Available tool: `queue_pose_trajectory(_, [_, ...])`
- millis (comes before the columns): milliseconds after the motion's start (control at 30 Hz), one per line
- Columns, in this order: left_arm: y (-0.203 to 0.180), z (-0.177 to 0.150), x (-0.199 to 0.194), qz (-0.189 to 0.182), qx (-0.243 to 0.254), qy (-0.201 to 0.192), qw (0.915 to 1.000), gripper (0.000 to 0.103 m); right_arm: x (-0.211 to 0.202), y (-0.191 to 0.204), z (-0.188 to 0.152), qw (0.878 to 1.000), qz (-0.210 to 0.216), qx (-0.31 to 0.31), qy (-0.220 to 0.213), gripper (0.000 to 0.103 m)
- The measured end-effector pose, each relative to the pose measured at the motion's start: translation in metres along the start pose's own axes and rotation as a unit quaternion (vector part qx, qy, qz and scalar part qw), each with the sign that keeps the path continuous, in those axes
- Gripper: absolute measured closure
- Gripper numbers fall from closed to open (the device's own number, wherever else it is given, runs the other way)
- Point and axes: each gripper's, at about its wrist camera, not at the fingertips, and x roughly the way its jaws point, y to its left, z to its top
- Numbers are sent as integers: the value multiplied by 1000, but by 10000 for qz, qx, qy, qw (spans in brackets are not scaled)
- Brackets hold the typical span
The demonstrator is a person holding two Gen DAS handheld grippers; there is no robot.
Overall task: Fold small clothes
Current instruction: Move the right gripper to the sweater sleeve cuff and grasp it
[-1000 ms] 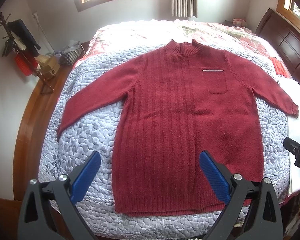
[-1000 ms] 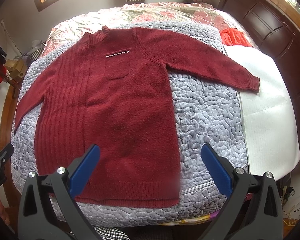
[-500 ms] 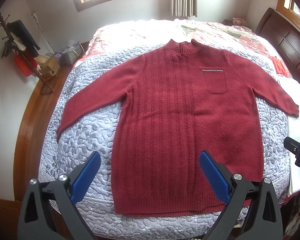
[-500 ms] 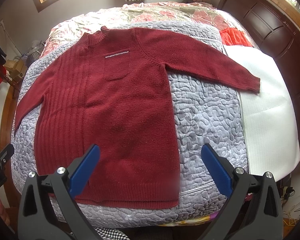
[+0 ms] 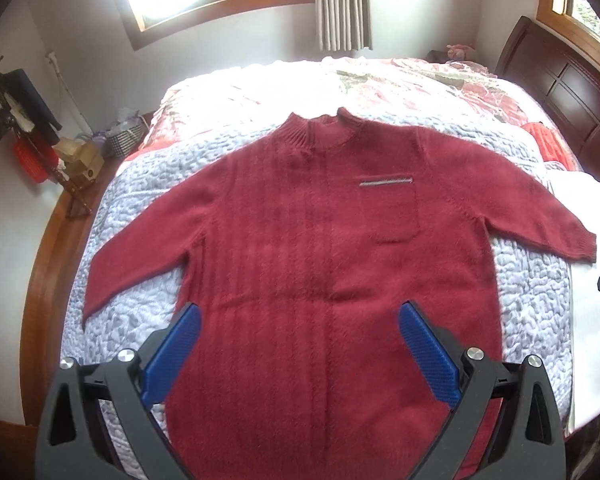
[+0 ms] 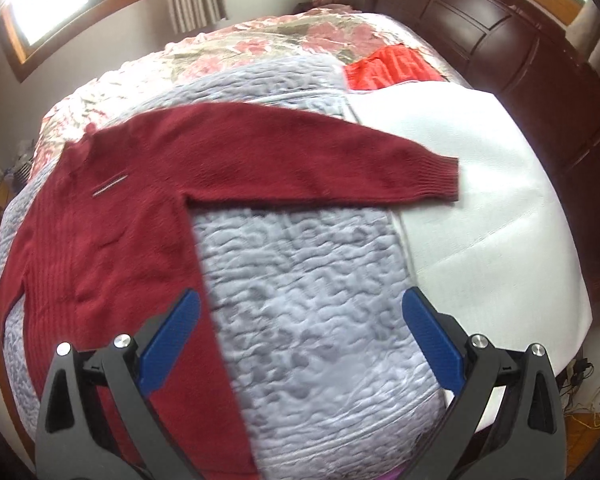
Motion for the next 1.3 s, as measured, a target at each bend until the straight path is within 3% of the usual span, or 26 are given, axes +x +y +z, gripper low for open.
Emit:
queue_pose_trajectory(167, [-63,45,26,-388,-1,-174,9991,4,60,-87,54,9996,-97,216,150,3])
queue_pose_trajectory(300, [-104,72,53,-466,-42,-159,9988,4,115,-150,86,9977,-33,522,429,3])
queue_pose_trajectory(467, [-139,95,85,-408,-137,-102,9990,4,164,-189,109,9968,40,462,653,4])
queue_pose_trajectory(667, [-164,110,107,-322,-191,-30,9993,4,195,-211,122,9939,359,607,842,6])
queue_pose_trajectory(733, [-170,112,110,-310,-187,-30,9993,4,204,-217,124,9919,461,690,962,22])
queue_pose_trajectory(800, [-172,114,112,-307,-205,-14,9993,4,205,-220,127,9927,463,639,907,23])
queue_pose_trajectory(867, [-174,117,112,-281,-205,-42,9994,4,204,-220,130,9937,450,539,870,31])
queue_pose_trajectory(967, [-171,117,113,-185,-157,-87,9997,4,204,-221,134,9952,335,353,849,84])
queue_pose_trajectory(1000, [-168,117,114,-157,-152,-85,9997,4,204,-224,135,9938,517,396,897,91])
queue_pose_trajectory(1167, [-143,111,120,-30,-225,-3,9997,4,181,-222,133,9926,895,559,604,94])
queue_pose_trajectory(1300, [-112,104,125,139,-329,72,9993,4,144,-183,139,9915,1246,191,309,94])
